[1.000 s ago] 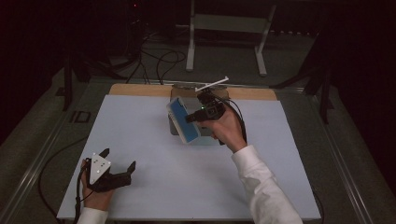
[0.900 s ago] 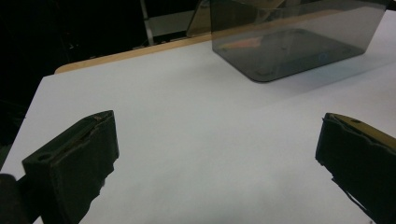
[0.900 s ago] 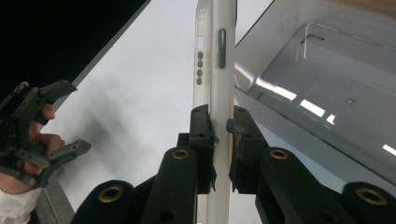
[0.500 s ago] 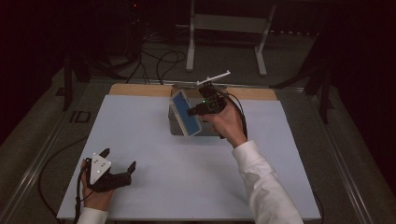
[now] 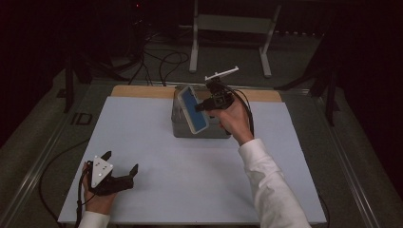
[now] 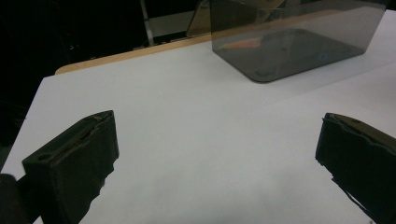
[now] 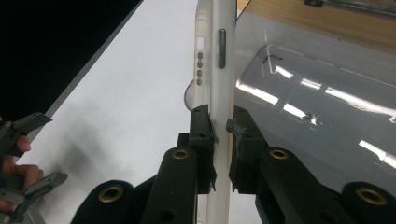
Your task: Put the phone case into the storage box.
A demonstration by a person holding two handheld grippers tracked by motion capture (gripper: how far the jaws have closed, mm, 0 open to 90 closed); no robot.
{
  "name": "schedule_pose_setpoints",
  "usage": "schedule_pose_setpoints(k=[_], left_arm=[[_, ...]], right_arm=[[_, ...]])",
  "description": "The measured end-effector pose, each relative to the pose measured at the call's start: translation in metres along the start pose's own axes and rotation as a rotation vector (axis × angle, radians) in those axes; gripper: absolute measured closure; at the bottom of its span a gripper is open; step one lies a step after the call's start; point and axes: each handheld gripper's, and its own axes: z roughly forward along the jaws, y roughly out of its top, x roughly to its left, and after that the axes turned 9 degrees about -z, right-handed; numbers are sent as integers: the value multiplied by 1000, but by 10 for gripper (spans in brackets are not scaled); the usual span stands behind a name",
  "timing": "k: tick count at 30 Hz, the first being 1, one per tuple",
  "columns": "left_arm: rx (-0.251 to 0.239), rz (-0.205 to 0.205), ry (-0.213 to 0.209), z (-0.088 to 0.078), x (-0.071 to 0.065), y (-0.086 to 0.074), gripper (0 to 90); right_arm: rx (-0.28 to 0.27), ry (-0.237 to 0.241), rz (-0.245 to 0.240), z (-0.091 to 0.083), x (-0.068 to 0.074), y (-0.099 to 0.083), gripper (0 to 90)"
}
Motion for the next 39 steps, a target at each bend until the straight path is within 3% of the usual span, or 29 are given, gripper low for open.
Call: schedule_pose_setpoints(k=[12, 39], left_arm=[[3, -2, -3, 0, 0, 0, 1], [2, -3, 2, 0, 1, 1, 1]], right_arm=[[-4, -30, 35, -2, -15, 5, 817], [-17, -149, 99, -6, -36, 10, 818]])
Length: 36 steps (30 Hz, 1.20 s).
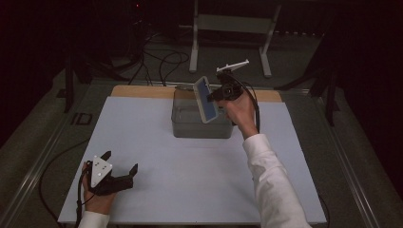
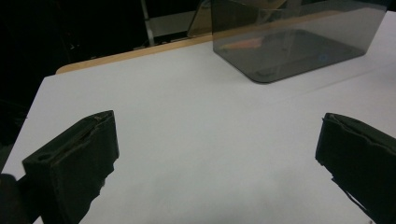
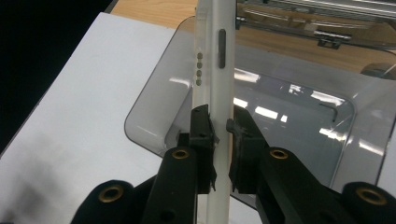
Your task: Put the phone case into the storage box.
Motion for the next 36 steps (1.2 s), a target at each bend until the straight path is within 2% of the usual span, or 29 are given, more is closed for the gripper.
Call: schedule_pose_setpoints(k=[21, 36], left_arm=[[-4, -2, -3, 0, 0, 0, 1], [-4, -2, -5, 0, 0, 0, 1]], right_arm=[[2, -52, 65, 1, -15, 1, 817], [12, -110, 92, 5, -27, 1, 817]])
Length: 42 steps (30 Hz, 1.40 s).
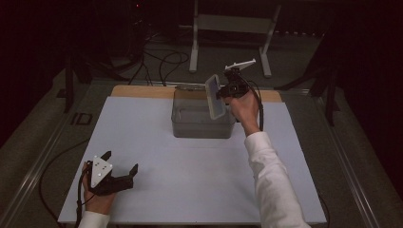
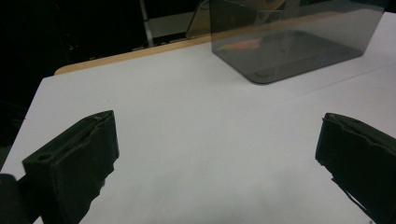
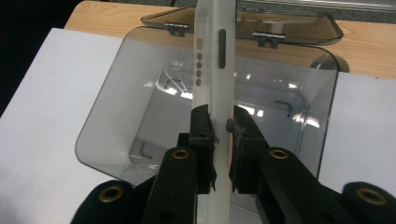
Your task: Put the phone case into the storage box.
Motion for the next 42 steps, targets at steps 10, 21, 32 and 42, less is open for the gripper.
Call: schedule_pose_setpoints(k=[10, 21, 32, 42], left_arm=[[2, 2, -1, 0, 0, 0, 1], [2, 4, 2, 0, 0, 0, 1], [0, 2, 3, 0, 0, 0, 1], [1, 3, 3, 0, 0, 0, 1]], right_arm=[[8, -41, 7, 1, -7, 0, 817], [27, -73, 44, 5, -17, -4, 816], [45, -125, 61, 9, -26, -10, 816], [71, -161, 61, 15, -27, -13, 816]])
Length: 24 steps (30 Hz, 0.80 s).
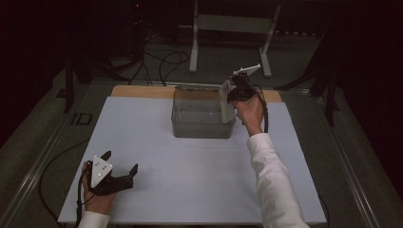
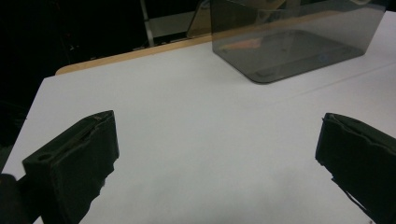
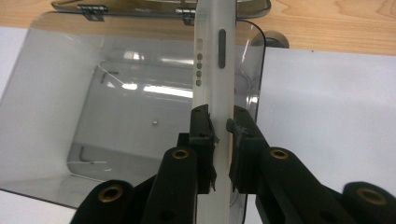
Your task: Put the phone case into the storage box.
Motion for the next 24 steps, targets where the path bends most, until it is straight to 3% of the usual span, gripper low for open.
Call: schedule_pose_setpoints(k=[8, 24], left_arm=[[1, 1, 1, 0, 0, 0, 2], [-3, -2, -2, 0, 0, 0, 2]], right_arm=[[14, -31, -12, 6, 1, -2, 815], [45, -37, -3, 23, 6, -6, 815]])
